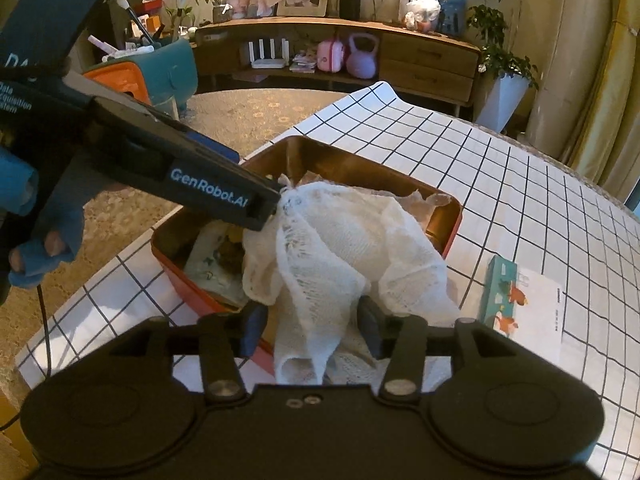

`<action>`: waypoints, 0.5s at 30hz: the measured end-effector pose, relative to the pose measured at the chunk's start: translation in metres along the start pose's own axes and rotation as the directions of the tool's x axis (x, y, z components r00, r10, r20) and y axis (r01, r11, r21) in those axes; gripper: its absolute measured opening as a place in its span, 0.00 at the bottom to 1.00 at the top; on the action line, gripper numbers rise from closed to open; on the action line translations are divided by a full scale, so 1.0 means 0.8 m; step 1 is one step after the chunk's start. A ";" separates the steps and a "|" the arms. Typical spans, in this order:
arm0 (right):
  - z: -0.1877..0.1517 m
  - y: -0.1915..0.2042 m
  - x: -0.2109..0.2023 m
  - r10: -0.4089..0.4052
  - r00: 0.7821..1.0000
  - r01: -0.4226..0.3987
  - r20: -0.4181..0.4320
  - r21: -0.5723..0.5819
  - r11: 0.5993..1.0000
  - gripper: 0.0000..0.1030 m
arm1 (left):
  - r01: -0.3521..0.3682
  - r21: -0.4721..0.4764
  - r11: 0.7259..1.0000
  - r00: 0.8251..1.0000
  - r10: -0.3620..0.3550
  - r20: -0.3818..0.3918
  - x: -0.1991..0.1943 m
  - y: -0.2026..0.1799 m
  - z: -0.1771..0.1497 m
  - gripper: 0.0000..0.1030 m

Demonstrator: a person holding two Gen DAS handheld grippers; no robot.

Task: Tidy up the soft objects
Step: 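Open both tools to drop the chicken and lace cloth into the tin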

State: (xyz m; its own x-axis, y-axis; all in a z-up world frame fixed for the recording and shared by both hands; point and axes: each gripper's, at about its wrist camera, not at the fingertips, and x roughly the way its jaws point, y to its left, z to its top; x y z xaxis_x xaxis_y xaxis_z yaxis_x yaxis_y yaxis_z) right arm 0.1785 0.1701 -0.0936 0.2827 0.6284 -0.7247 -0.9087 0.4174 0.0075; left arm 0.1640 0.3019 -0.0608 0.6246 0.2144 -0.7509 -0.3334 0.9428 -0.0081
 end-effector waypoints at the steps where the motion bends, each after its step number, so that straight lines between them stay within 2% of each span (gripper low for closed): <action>1: 0.000 -0.001 -0.002 0.001 1.000 -0.001 0.004 0.002 1.000 0.53 | 0.000 0.001 1.000 1.000 0.000 0.003 -0.002 -0.002 0.000 0.66; 6: -0.001 -0.007 -0.024 0.016 0.999 -0.017 0.040 0.030 0.999 0.67 | 0.013 0.013 1.000 1.000 -0.013 0.022 -0.017 -0.014 0.001 0.66; 15: -0.010 -0.023 -0.085 0.020 0.994 -0.029 0.112 0.077 0.997 0.79 | 0.035 0.059 0.998 0.995 -0.040 0.094 -0.066 -0.054 0.009 0.66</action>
State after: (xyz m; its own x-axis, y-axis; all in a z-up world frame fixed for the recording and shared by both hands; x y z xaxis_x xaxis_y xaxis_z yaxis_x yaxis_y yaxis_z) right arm 0.1732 0.1142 -0.0501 0.2970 0.7062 -0.6428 -0.8900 0.4486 0.0817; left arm 0.1507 0.2520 -0.0161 0.7009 0.1990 -0.6849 -0.2690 0.9631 0.0046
